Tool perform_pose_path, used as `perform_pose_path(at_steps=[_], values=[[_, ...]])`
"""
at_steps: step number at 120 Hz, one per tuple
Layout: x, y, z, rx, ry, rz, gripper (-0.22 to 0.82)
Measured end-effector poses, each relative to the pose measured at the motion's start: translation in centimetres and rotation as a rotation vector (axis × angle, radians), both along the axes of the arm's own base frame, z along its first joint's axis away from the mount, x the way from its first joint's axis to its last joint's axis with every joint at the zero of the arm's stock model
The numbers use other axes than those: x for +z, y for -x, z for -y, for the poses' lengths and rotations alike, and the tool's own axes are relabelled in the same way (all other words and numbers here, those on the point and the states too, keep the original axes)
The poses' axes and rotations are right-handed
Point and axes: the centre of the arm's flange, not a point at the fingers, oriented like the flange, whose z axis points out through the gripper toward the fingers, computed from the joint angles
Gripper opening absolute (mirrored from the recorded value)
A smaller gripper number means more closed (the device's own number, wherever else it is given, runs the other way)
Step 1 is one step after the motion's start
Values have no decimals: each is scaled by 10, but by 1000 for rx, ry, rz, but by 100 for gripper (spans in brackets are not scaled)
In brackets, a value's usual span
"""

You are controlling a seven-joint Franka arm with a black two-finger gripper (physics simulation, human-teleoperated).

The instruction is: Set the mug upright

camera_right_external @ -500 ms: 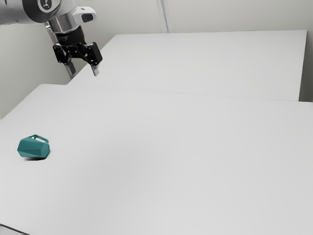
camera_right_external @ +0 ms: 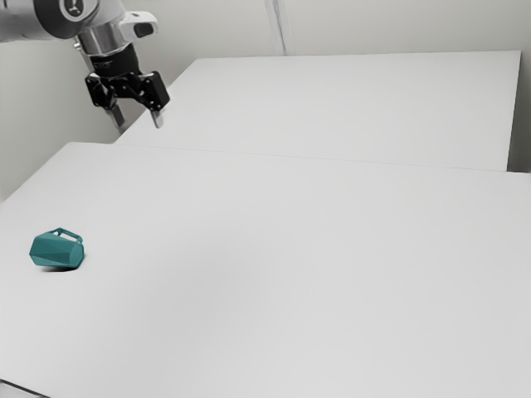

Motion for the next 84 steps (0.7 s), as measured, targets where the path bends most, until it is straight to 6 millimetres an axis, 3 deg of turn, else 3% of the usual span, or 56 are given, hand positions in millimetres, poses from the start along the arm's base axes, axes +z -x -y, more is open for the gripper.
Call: perform_pose_path(at_steps=[38, 70, 84], values=[[-3, 5, -69, 116, 1, -12, 58], [-15, 13, -150, 201, 8, -33, 58], [-21, 25, -195, 247, 14, -39, 58]])
